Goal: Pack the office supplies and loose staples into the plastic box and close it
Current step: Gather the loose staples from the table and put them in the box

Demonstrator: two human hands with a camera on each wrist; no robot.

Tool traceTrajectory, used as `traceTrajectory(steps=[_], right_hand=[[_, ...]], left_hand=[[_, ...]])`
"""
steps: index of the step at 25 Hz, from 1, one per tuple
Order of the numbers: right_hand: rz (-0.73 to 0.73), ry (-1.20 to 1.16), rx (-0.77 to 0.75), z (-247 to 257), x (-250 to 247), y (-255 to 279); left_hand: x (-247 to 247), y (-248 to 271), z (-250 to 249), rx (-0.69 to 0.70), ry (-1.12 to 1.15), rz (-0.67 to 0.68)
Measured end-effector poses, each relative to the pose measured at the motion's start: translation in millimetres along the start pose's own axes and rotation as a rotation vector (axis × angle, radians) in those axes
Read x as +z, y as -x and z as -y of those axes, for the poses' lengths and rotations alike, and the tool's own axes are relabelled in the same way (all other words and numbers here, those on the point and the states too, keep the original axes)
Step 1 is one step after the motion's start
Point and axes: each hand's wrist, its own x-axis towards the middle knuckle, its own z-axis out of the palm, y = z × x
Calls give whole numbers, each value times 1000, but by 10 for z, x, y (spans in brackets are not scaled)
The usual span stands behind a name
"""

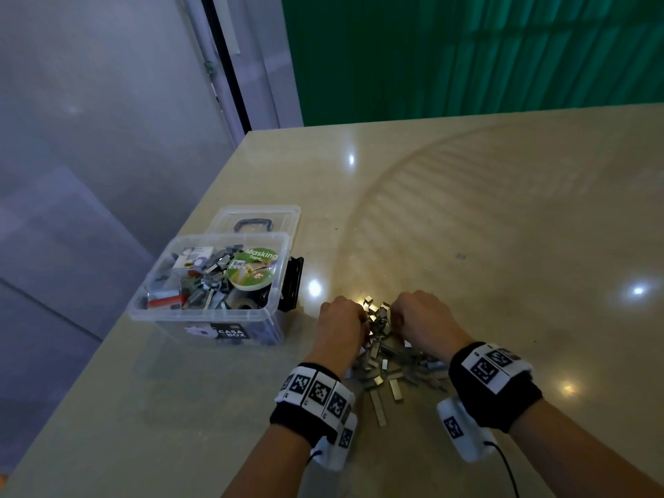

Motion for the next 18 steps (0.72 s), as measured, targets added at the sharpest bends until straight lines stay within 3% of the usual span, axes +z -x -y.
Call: traceTrajectory(steps=[4, 9, 18], right_hand=[[-1, -18, 23, 17, 4, 22], [56, -227, 55, -69, -48, -66], [-48, 2, 1, 87, 205, -8]], left_hand=[[-58, -35, 0, -60, 56, 28], [-92, -25, 32, -78, 139, 12], [-109, -35, 76, -46, 197, 11]])
